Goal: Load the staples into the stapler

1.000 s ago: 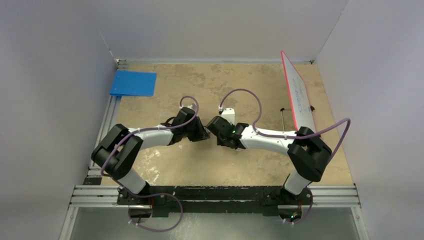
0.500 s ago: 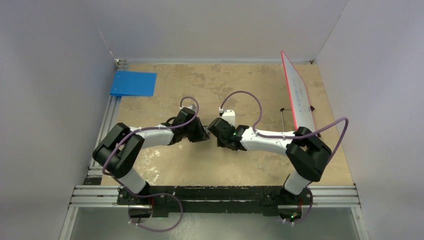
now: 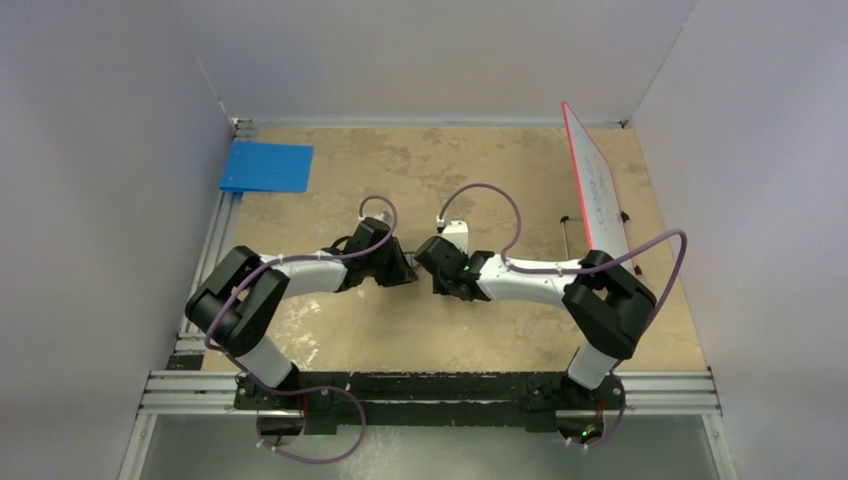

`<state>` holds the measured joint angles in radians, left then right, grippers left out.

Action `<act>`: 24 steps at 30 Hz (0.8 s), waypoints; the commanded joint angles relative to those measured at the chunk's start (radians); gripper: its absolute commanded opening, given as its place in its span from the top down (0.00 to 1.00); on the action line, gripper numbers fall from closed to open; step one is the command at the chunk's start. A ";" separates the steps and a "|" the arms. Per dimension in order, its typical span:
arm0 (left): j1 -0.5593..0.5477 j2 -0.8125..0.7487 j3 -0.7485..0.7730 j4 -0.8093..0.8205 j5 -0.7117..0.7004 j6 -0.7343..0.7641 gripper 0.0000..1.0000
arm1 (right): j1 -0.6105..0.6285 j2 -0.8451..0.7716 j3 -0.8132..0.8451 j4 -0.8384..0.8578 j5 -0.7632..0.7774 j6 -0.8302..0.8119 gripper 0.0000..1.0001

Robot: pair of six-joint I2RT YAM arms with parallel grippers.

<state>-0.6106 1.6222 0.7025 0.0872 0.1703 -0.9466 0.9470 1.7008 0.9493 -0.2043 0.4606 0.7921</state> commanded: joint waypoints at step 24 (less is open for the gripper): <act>0.008 -0.306 -0.024 -0.134 -0.106 0.037 0.76 | -0.030 -0.394 0.112 -0.101 0.193 -0.002 0.35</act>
<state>-0.6086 1.4628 0.6762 0.0063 0.1043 -0.9482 0.9134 1.4372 1.0817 -0.3458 0.5850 0.8181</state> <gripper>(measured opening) 0.237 0.648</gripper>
